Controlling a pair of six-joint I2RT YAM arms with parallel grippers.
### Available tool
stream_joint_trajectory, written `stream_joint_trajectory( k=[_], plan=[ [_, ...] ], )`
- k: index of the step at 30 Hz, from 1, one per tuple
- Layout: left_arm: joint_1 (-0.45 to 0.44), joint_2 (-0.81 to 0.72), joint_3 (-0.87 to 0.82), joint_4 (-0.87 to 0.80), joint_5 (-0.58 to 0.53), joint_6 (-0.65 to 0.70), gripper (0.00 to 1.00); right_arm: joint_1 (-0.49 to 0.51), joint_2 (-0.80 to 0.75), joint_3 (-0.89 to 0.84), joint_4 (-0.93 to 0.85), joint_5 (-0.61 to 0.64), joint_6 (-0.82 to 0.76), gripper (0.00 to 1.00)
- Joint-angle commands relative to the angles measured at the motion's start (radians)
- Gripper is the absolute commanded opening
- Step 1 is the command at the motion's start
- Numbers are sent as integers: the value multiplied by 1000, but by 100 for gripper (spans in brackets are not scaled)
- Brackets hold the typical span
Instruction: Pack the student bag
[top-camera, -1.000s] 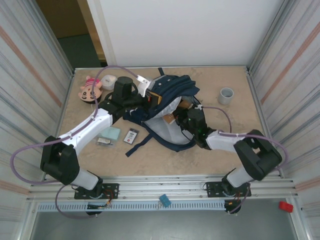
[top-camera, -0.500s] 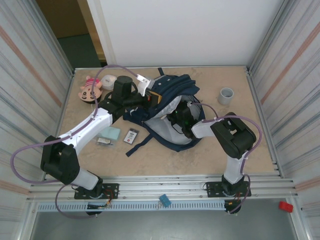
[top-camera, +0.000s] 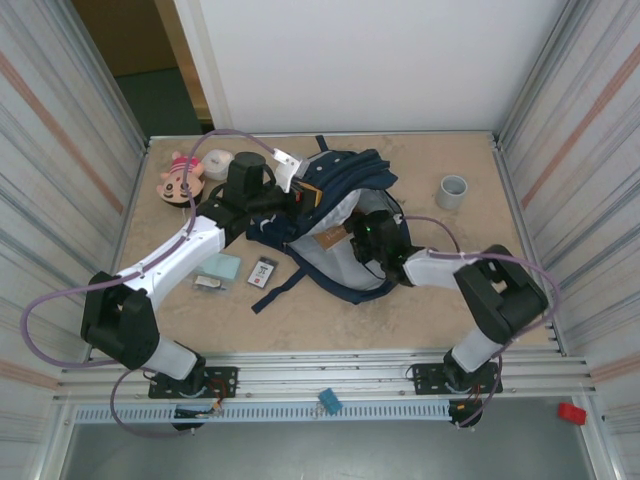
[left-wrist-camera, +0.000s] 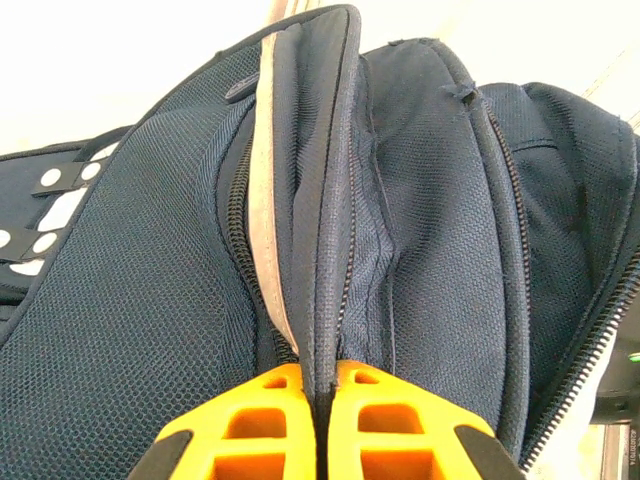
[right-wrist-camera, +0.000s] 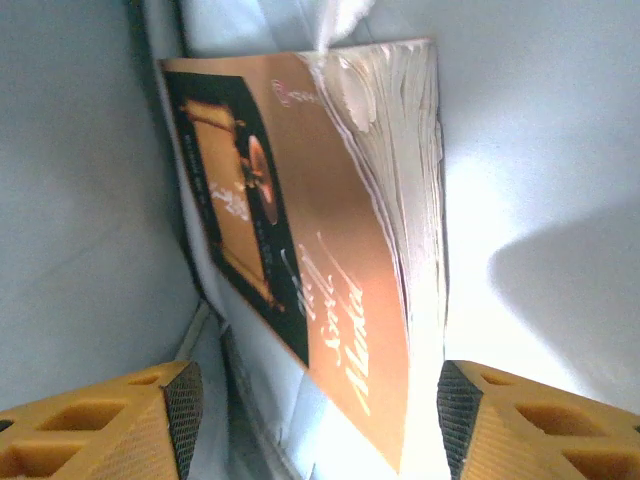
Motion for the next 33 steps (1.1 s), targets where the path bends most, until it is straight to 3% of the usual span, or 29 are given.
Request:
stream_joint_trajectory(
  k=[1, 7, 12, 17, 21, 28, 33],
  plan=[
    [19, -56, 39, 71, -29, 56, 0, -4, -143, -58, -142, -11, -58, 64],
    [17, -56, 7, 52, -14, 109, 0, -19, -518, -83, -478, 52, -253, 66],
    [-31, -50, -55, 31, -16, 240, 0, -114, -776, -74, -689, 69, -437, 67],
    [-132, 9, -74, -90, -77, 464, 0, -240, -910, -28, -785, -41, -693, 67],
    [-195, 76, -105, -142, -82, 587, 2, -263, -939, 23, -821, -121, -941, 68],
    [-218, 136, -132, -104, -110, 552, 32, -234, -816, 112, -914, -211, -1244, 68],
    [-195, 31, -151, -64, -107, 477, 57, -92, -694, 182, -981, -164, -1525, 72]
  ],
)
